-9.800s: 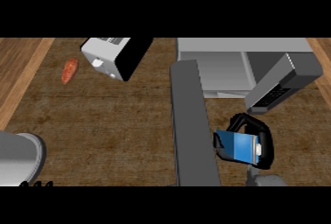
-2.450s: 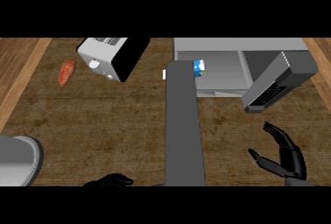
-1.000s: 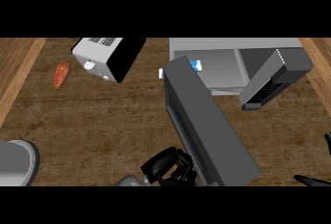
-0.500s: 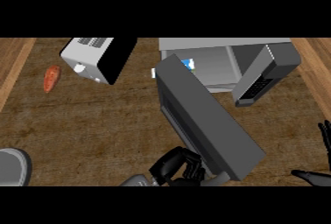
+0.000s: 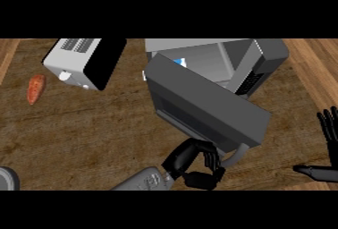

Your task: Pick up the milk, place it into the microwave and close the microwave

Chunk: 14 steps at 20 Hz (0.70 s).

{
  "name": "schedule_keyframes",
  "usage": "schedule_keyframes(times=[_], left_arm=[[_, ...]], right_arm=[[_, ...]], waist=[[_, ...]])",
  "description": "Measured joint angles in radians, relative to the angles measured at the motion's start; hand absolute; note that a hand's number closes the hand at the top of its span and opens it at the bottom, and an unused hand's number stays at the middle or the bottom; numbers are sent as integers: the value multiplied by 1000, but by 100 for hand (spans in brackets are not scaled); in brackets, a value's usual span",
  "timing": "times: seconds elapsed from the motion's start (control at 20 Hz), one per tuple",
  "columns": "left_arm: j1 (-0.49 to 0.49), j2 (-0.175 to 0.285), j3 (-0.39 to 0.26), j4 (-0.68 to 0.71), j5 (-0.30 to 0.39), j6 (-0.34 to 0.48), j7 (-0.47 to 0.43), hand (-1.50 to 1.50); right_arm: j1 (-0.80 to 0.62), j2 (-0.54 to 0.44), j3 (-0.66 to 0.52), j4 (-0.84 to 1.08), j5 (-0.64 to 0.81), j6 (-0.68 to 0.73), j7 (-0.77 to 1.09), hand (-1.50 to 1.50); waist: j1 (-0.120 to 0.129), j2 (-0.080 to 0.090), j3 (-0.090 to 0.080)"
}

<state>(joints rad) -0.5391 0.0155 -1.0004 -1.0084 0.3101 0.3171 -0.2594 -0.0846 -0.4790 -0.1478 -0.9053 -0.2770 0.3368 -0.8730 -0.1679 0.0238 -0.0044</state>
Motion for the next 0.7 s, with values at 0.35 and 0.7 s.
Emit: schedule_keyframes(times=[0.35, 0.7], left_arm=[[-135, -6, 11, 15, 80, 84, -16, 150], [-261, -11, 39, 59, 150, 139, -23, 150]], right_arm=[[-26, -16, 39, -72, -25, 27, 56, -150], [-67, -44, 56, -128, -47, 42, 100, -150]], waist=[[-56, 10, 0], [-114, 25, 2]])
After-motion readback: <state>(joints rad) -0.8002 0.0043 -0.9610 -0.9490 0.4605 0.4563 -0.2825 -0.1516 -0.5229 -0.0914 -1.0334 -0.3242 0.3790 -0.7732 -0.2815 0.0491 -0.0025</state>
